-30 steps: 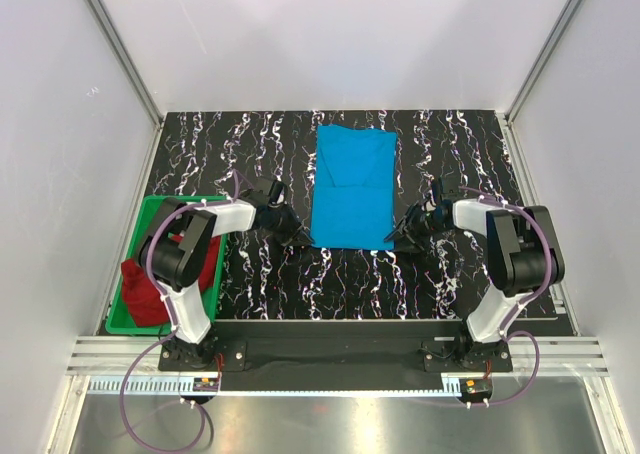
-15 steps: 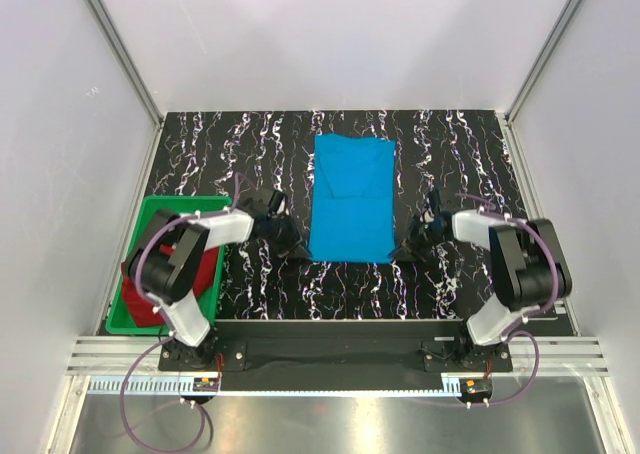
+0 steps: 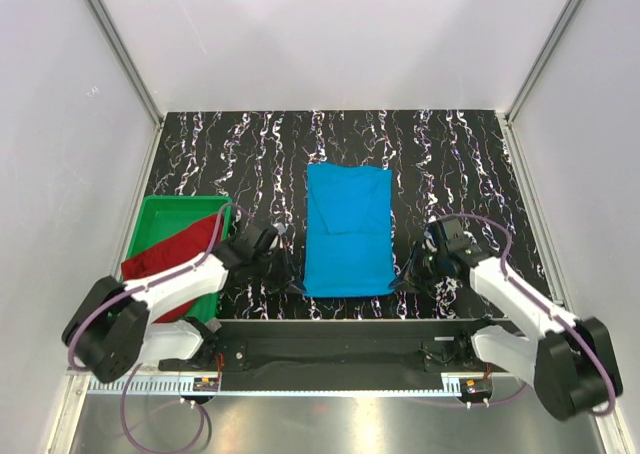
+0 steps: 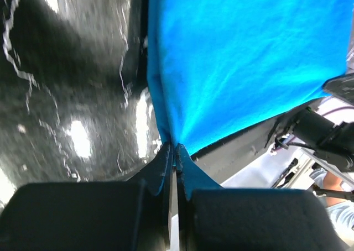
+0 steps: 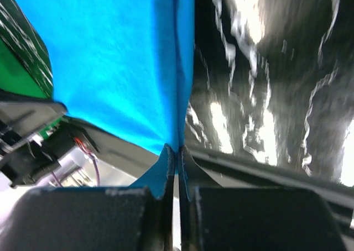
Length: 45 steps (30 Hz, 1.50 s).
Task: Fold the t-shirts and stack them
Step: Fold the tshirt
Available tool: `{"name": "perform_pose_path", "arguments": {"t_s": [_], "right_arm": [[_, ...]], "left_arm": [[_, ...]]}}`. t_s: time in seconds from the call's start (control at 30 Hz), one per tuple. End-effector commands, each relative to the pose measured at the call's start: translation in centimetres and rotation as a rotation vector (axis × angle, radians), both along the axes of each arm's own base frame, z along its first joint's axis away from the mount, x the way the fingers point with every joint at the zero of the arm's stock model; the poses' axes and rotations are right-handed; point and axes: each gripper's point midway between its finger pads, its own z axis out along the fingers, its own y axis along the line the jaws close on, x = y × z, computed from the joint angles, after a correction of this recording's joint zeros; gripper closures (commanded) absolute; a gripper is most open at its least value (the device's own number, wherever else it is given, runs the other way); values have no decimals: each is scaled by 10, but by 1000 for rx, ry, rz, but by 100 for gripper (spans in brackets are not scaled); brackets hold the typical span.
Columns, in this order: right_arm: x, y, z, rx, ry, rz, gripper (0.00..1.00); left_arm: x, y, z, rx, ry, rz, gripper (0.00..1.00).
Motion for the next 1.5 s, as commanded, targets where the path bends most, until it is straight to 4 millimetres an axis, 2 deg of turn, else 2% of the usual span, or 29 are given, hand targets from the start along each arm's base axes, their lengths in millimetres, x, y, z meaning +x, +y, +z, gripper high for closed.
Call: {"name": "perform_pose_path", "arguments": {"t_s": [0.0,0.2,0.3,0.4,0.43,0.47,0.5,0.57,0.6,0.63,0.67,0.7,0.73,0.77,0.8,0.83,0.87,0.9,0.97,1.0,1.03,1.1,1.13,1.2,1.23,1.3,1.33,1.4,1.47], "right_arm": [[-32,-6,-6,-40,80,-26,100],[-59,-4,-1,-9,107,-34,100],[-52,-2,13,3,80,-36,100],[-34,5,32,8,46,-28,100],[-23,10,45,21,7,-15,100],[-17,14,45,20,31,-7,100],[-3,19,60,40,-4,-1,100],[16,20,63,37,8,6,100],[34,20,77,50,-26,0,100],[45,17,80,51,-41,9,100],[62,10,76,67,-8,-24,100],[82,10,90,88,-48,-29,100],[96,8,81,82,-18,-21,100],[109,5,83,101,-12,-27,100],[118,5,84,105,-4,-15,100],[141,7,87,108,-17,1,100],[151,8,91,125,-21,8,100],[170,8,105,136,-63,5,100],[190,7,99,141,-39,3,100],[205,4,109,148,-70,-6,100],[213,5,102,155,-47,-12,100],[233,4,112,187,-75,-19,100],[242,2,100,185,-50,-24,100],[259,2,106,200,-69,-14,100],[268,-2,92,202,-38,-26,100],[284,-5,94,208,-58,-33,100],[291,-10,80,214,-30,-45,100],[304,-12,80,225,-41,-38,100],[311,-14,64,233,-10,-41,99]], "left_arm": [[-12,5,5,-2,0,28,100],[-26,-4,19,-51,18,7,100],[-23,-11,35,-74,19,-10,100],[-8,-23,57,-91,9,-31,100],[-6,-26,56,-84,49,-41,100],[5,-27,61,-94,43,-32,100],[17,-35,77,-131,29,-40,100],[42,-35,78,-140,46,-14,100],[58,-41,96,-173,21,-22,100],[70,-42,101,-176,11,-17,100],[97,-44,107,-177,-10,-7,100],[109,-45,111,-178,-12,-2,100],[122,-47,114,-194,-10,-2,100],[147,-49,120,-209,-22,15,100],[160,-51,122,-222,-24,20,100],[169,-54,127,-245,-21,15,100],[191,-57,148,-275,-76,19,100],[201,-59,135,-266,-33,22,100],[228,-62,152,-300,-70,26,100],[237,-64,144,-301,-49,29,100],[245,-65,144,-304,-52,33,100],[266,-63,155,-327,-79,43,100],[274,-64,142,-324,-52,60,100],[291,-62,143,-356,-61,75,100],[301,-63,135,-364,-42,90,100],[311,-61,128,-369,-37,100,100],[319,-59,118,-366,-21,119,100],[328,-57,112,-379,-15,139,100],[337,-53,105,-381,-5,168,100]]}}
